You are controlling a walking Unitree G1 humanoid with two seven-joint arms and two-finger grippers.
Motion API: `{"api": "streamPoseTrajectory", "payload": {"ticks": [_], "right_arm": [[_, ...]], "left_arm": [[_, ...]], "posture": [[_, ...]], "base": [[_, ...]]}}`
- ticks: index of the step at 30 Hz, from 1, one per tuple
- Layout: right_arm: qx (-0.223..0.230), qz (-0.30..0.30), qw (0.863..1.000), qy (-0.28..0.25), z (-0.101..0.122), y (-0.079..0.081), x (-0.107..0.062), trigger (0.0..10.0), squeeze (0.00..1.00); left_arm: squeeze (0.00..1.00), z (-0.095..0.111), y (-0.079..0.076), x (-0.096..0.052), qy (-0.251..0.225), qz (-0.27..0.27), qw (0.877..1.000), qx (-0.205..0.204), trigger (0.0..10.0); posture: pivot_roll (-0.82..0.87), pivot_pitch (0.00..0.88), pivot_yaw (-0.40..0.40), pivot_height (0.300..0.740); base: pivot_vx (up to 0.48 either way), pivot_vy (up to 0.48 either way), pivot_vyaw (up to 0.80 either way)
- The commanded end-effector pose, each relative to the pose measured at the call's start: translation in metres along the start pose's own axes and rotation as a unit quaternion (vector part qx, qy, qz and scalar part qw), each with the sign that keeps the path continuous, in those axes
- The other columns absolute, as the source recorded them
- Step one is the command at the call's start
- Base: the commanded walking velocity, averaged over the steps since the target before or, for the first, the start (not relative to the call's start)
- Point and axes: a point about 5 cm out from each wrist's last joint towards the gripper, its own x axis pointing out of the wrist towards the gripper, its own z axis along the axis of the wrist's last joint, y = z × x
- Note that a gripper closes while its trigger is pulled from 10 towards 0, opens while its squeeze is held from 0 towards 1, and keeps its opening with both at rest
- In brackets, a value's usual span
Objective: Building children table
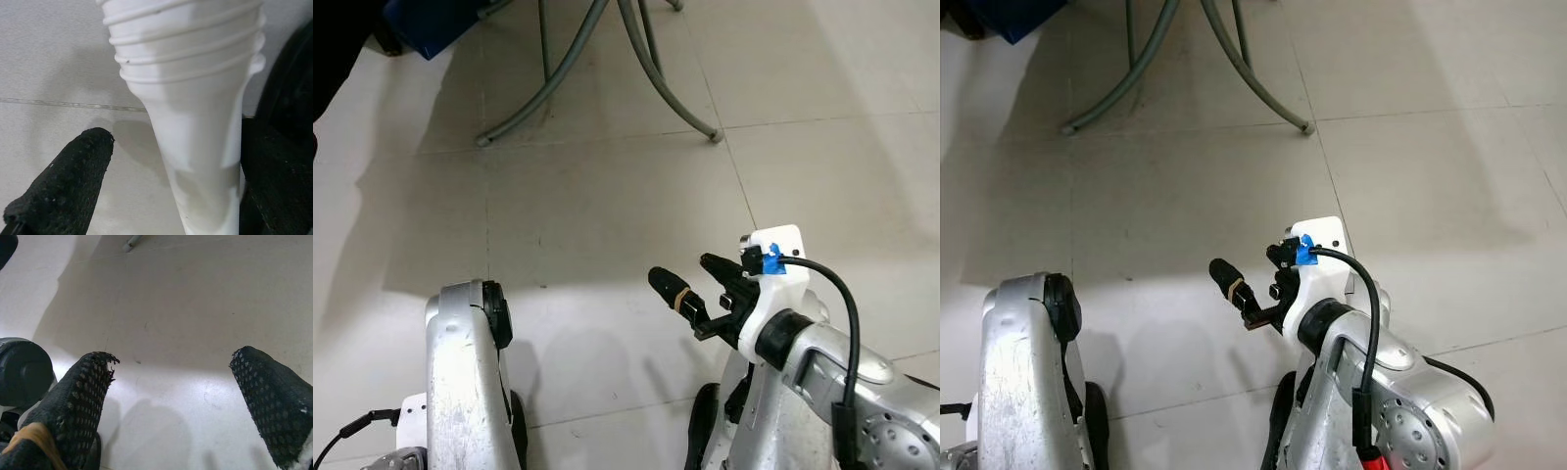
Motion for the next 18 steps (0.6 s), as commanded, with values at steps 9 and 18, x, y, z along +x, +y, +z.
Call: {"api": "streamPoseTrajectory", "payload": {"ticks": [9,18], "right_arm": [[-0.001,-0.016,1.0,0.004,-0.001,-0.003,-0.005,10.0,0.0],[-0.003,-0.019,1.0,0.004,-0.001,-0.003,-0.007,10.0,0.0]], "left_arm": [[0.0,-0.024,-0.009,0.001,0.032,-0.024,0.999,-0.017,4.9],[0.0,-0.02,-0.02,0.004,0.023,-0.026,0.999,-0.014,0.0]], "posture": [[-0.17,0.567,-0.102,0.3],[-0.18,0.566,-0.101,0.3]], "base": [[0.0,0.0,0.0],[0.0,0.0,0.0]]}}
